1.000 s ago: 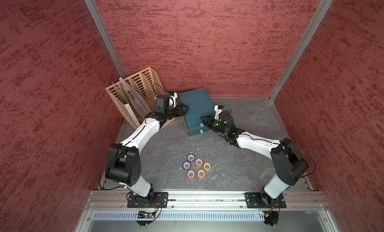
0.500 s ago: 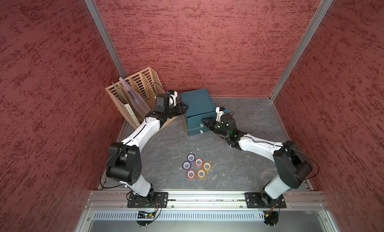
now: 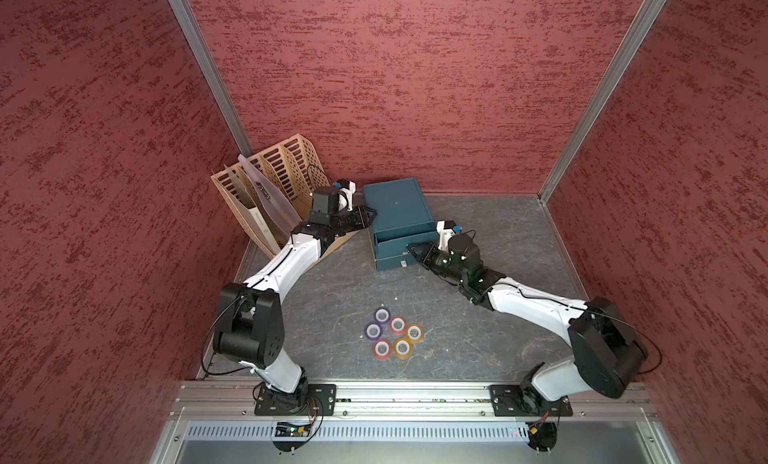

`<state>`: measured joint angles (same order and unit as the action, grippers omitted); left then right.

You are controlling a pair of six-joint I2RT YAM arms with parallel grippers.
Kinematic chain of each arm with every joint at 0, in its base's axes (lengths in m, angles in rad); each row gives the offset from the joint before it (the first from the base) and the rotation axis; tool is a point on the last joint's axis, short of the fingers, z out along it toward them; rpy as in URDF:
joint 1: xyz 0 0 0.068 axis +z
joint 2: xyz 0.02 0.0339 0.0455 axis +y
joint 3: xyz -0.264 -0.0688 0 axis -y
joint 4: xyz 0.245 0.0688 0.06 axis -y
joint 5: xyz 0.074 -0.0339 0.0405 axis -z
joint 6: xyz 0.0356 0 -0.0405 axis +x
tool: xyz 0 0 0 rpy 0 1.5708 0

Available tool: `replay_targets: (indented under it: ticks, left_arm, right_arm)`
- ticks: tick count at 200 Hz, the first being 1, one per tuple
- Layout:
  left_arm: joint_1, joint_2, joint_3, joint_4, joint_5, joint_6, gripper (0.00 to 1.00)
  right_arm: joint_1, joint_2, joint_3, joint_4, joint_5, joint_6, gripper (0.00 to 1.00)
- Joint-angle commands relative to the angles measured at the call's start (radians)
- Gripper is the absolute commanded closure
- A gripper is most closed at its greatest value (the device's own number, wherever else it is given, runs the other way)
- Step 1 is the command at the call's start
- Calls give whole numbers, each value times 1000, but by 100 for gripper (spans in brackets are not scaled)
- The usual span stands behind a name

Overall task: Place the transparent tape into the drawer according to color
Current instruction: Open the drawer in the storage box.

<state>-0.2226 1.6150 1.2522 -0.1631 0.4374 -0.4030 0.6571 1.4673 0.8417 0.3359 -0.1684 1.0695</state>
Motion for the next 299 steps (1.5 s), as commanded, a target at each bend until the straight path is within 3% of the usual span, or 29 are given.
replay_targets:
  ticks: [1, 122, 135, 175, 208, 299]
  left_arm:
    - [2, 34, 1, -44, -22, 14, 61]
    - [1, 29, -2, -42, -25, 11, 62]
    - [2, 28, -4, -44, -27, 12, 62]
    - [1, 12, -17, -40, -33, 12, 60]
    - [2, -6, -25, -34, -32, 12, 53]
    - [16, -208, -81, -26, -43, 6, 13]
  right_arm:
    - [27, -70, -19, -59, 49, -3, 100]
    - [128, -131, -49, -176, 149, -29, 100]
    - [128, -124, -51, -174, 147, -30, 78]
    - [133, -136, -54, -187, 150, -66, 39]
    - [149, -177, -47, -251, 167, -110, 27]
    - [198, -352, -28, -677, 218, -321, 2]
